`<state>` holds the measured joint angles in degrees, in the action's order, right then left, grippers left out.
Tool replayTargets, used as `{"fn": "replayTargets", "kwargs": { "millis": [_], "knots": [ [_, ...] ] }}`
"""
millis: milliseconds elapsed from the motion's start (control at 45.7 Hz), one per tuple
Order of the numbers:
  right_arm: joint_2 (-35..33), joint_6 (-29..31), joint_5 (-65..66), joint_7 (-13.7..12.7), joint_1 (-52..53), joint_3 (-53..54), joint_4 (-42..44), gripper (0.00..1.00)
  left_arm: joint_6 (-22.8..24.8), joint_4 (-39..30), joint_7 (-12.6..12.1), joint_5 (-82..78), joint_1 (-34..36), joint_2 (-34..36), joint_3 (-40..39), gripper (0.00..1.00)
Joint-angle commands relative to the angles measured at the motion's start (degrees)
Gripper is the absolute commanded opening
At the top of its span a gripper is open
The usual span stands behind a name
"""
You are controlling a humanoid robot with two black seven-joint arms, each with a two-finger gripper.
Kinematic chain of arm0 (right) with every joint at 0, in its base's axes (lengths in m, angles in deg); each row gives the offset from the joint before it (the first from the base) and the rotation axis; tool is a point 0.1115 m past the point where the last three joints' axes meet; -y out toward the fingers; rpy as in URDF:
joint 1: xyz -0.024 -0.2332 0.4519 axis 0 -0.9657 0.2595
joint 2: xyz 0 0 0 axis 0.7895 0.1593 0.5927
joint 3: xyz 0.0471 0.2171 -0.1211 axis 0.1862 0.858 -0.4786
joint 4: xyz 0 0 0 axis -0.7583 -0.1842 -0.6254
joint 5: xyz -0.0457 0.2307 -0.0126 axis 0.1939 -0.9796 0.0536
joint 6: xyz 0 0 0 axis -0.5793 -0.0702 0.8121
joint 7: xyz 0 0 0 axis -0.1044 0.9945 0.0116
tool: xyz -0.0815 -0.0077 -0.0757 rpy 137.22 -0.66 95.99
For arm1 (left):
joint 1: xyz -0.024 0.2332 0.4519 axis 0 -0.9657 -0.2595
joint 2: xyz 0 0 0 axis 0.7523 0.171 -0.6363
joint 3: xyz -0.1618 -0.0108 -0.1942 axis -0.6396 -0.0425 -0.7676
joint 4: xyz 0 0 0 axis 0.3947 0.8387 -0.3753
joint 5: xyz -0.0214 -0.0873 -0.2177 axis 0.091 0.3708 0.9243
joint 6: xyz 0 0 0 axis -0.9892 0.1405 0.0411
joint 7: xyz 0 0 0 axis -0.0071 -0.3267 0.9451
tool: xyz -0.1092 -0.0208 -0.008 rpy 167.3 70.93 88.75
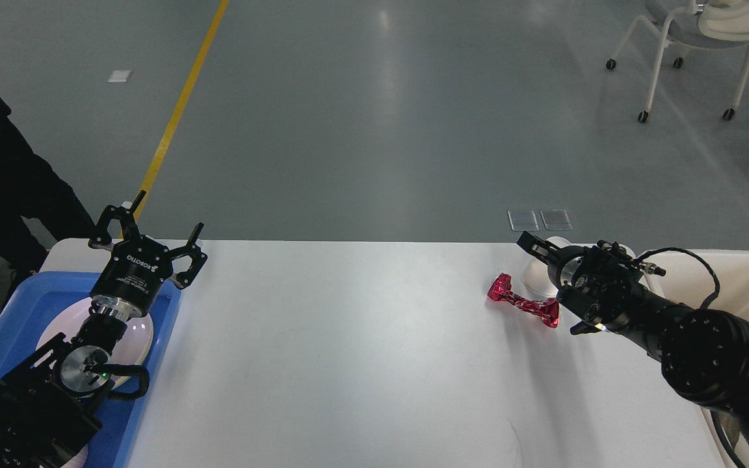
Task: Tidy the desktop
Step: 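Grasp the standing white cup and lift it away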
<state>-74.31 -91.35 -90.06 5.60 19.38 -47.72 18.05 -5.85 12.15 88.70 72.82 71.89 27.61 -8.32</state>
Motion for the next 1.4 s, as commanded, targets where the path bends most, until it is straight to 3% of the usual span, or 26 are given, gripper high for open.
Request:
{"fn": "replayTargets", "kwargs": {
  "millis": [0,131,241,416,569,635,679,1007,1117,1205,1292,1380],
  "knots": [
    [0.3,-0.1,0.1,0.1,-0.7,-0.2,1.1,1.0,0.0,0.0,0.0,0.0,0.0,0.0,0.0,1.0],
    [0.7,-0.1,0.2,0.1,-2.0,-0.6,1.3,0.98,0.0,0.0,0.0,0.0,0.0,0.0,0.0,1.0],
    [0.8,-0.2,0.2,0.1,-2.5,-0.5,2.2,0.89,0.0,0.0,0.0,0.0,0.0,0.0,0.0,1.0],
    [1.0,-0.2,0.2,0.1,-3.1,-0.5,2.5,0.48,0.0,0.0,0.0,0.0,0.0,0.0,0.0,1.0],
    [1.0,-0.1,0.2,0.1,-3.3,-0.3,2.5,0.32,0.0,0.0,0.0,0.0,0.0,0.0,0.0,1.0],
    [1.0,0.0,0.2,0.1,-3.3,-0.1,2.5,0.07,0.0,0.0,0.0,0.0,0.0,0.0,0.0,1.0],
    [1.1,0.0,0.1,0.1,-3.3,-0.1,2.5,0.0,0.0,0.0,0.0,0.0,0.0,0.0,0.0,1.0],
    [-0.5,1.9,0.1,0.5,-2.5,-0.5,1.5,0.0,0.0,0.0,0.0,0.0,0.0,0.0,0.0,1.0],
    [-2.7,5.5,0.1,1.8,3.0,-1.2,-0.6,0.0,0.0,0.0,0.0,0.0,0.0,0.0,0.0,1.0],
    [-8.3,11.7,0.2,3.0,12.3,-4.6,-7.4,0.0,0.0,0.0,0.0,0.0,0.0,0.0,0.0,1.0],
    [-16.6,20.7,1.0,5.2,28.5,-10.0,-18.6,0.0,0.0,0.0,0.0,0.0,0.0,0.0,-0.1,1.0],
    [-22.3,36.0,5.3,8.9,47.7,-16.2,-27.0,0.0,0.0,0.0,0.0,0.0,0.0,0.0,-0.1,1.0]
  ]
}}
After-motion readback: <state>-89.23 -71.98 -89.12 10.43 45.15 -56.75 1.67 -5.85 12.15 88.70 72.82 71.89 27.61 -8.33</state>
